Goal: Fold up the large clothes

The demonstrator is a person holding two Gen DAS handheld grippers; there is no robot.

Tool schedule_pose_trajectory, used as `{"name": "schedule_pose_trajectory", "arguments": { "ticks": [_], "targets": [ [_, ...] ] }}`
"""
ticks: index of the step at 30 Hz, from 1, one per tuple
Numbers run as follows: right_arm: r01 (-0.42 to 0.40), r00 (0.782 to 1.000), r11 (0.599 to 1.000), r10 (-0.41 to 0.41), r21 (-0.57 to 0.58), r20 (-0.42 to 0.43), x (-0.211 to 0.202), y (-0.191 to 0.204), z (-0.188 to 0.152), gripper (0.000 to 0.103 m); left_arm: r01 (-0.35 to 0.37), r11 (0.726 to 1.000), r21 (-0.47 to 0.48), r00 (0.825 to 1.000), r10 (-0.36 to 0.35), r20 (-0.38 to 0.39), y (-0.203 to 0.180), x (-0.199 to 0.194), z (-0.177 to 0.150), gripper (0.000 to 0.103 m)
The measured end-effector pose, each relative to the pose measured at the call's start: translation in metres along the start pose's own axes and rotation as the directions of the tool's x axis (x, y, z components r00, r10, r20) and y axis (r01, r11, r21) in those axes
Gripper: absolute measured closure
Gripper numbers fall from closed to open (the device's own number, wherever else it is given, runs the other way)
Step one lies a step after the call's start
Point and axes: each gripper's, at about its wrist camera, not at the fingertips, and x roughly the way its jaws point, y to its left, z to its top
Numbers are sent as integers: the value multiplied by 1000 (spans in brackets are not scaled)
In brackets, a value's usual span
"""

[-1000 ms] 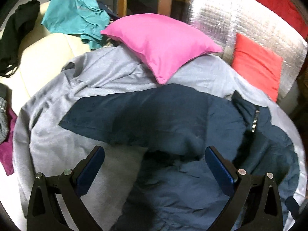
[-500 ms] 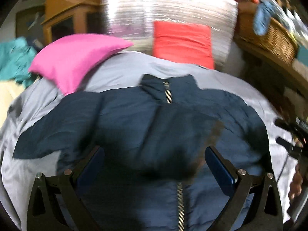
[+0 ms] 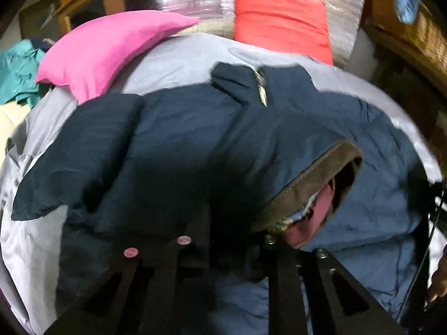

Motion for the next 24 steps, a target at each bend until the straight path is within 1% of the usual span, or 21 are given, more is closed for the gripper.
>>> {"name": "schedule_pose_trajectory", "arguments": {
  "ticks": [4, 6, 8, 10, 11, 12, 13, 14, 15, 16, 17, 18, 19, 20, 21, 22, 23, 24],
  "targets": [
    [6, 999, 1000, -6, -14, 43, -12, 6, -1, 78, 15, 999, -49, 997, -11, 79, 37, -30, 11, 90],
    [6, 999, 1000, -6, -16, 43, -12, 7, -2, 78, 18, 997, -79, 995, -10, 97, 60, -39, 14, 89],
    [10, 999, 1000, -10, -17, 37, -14, 4, -4, 78, -6, 993, -120, 995, 17, 93, 81, -39, 16, 88],
    [13, 999, 1000, -13, -19, 29, -11, 4, -5, 78, -7, 984, -179, 998, 19, 66, 107, -38, 16, 86],
    [12, 1000, 1000, -11, -16, 27, -11, 4, -5, 78, -15, 980, -197, 998, 28, 64, 113, -37, 17, 83],
    [8, 1000, 1000, -7, -10, 25, -11, 3, -4, 75, -34, 975, -218, 997, 49, 64, 123, -39, 16, 73],
    [4, 1000, 1000, -4, -2, 21, -9, 3, -4, 75, -47, 973, -227, 996, 63, 63, 128, -40, 16, 63],
    [0, 1000, 1000, -1, 9, 17, -9, 2, -3, 73, -58, 969, -241, 995, 75, 64, 135, -42, 16, 39],
    [1, 1000, 1000, -1, 21, 8, -7, 1, -3, 69, -65, 961, -268, 993, 89, 80, 143, -47, 15, 29],
    [-2, 1000, 999, 2, 33, 2, -6, -1, -2, 56, -67, 953, -296, 990, 100, 99, 149, -52, 14, 29],
    [-4, 1000, 999, 4, 46, -2, -6, -3, -2, 39, -61, 950, -307, 990, 97, 102, 155, -53, 15, 29],
    [-6, 1000, 999, 6, 53, -2, -5, -4, -2, 33, -44, 951, -307, 992, 78, 101, 157, -55, 14, 29],
    [-11, 1000, 998, 11, 60, -2, -4, -5, -3, 31, -44, 953, -301, 992, 76, 99, 158, -55, 14, 29],
    [-17, 1000, 998, 17, 60, -3, -2, -5, -3, 31, -62, 953, -298, 991, 95, 96, 160, -55, 13, 29],
    [-15, 1000, 999, 16, 53, -6, 1, -4, -4, 31, -96, 948, -305, 987, 131, 97, 163, -55, 14, 29],
    [-8, 1000, 999, 8, 36, -13, 4, -2, -6, 41, -115, 939, -323, 983, 154, 98, 170, -54, 15, 29],
    [5, 1000, 1000, -4, 17, -19, 6, 0, -8, 66, -116, 934, -339, 982, 158, 99, 175, -52, 17, 29],
    [35, 999, 999, -35, -9, -26, 9, 2, -9, 69, -109, 919, -380, 982, 158, 99, 187, -55, 15, 29]
  ]
}}
